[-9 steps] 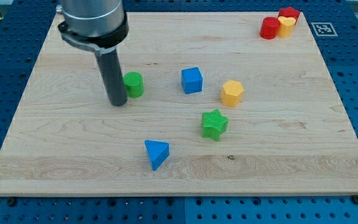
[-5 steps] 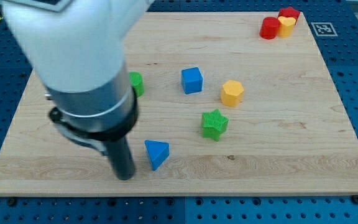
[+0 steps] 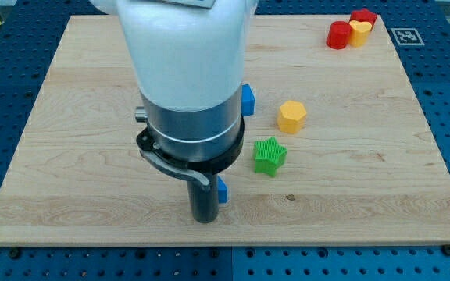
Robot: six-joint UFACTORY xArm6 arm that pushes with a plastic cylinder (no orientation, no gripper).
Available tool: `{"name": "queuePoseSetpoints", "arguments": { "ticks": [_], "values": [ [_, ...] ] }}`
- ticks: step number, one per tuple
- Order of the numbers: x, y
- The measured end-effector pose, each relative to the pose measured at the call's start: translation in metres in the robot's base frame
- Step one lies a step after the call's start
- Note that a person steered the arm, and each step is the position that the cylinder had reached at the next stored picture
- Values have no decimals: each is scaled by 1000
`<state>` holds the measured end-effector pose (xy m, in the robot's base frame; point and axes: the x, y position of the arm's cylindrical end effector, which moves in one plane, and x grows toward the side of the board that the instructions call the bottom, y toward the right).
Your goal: Place the blue triangle in between the green blocks
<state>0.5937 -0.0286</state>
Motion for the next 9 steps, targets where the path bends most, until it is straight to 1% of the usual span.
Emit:
{"name": "queuePoseSetpoints", "arguments": {
  "ticks": [3, 7, 8, 9],
  "values": [
    [-35, 6],
    [-29, 22],
    [-34, 22],
    [-49, 22]
  ]
}}
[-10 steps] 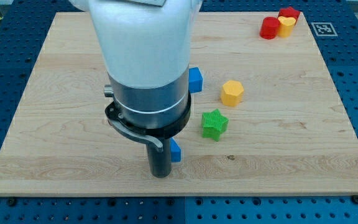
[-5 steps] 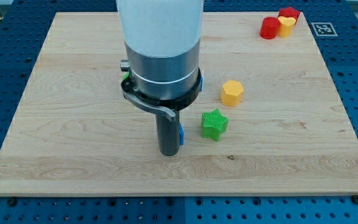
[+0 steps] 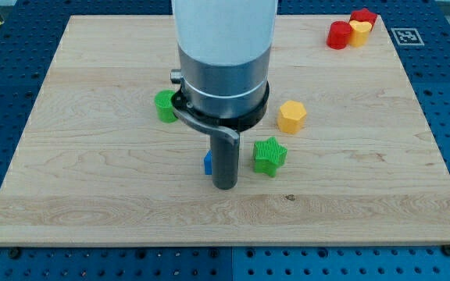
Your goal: Place the blue triangle in between the green blocks
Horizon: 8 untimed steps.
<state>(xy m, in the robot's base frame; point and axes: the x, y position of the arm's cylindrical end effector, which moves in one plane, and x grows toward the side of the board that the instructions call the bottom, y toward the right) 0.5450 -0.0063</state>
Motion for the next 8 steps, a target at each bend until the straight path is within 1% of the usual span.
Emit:
{"name": "queuePoseSetpoints", "arguments": {
  "ticks": [1, 4, 6, 7, 8],
  "values": [
    [-12, 0],
    [-22, -3],
    [-52, -7],
    [-34, -4],
    [3, 14]
  ]
}}
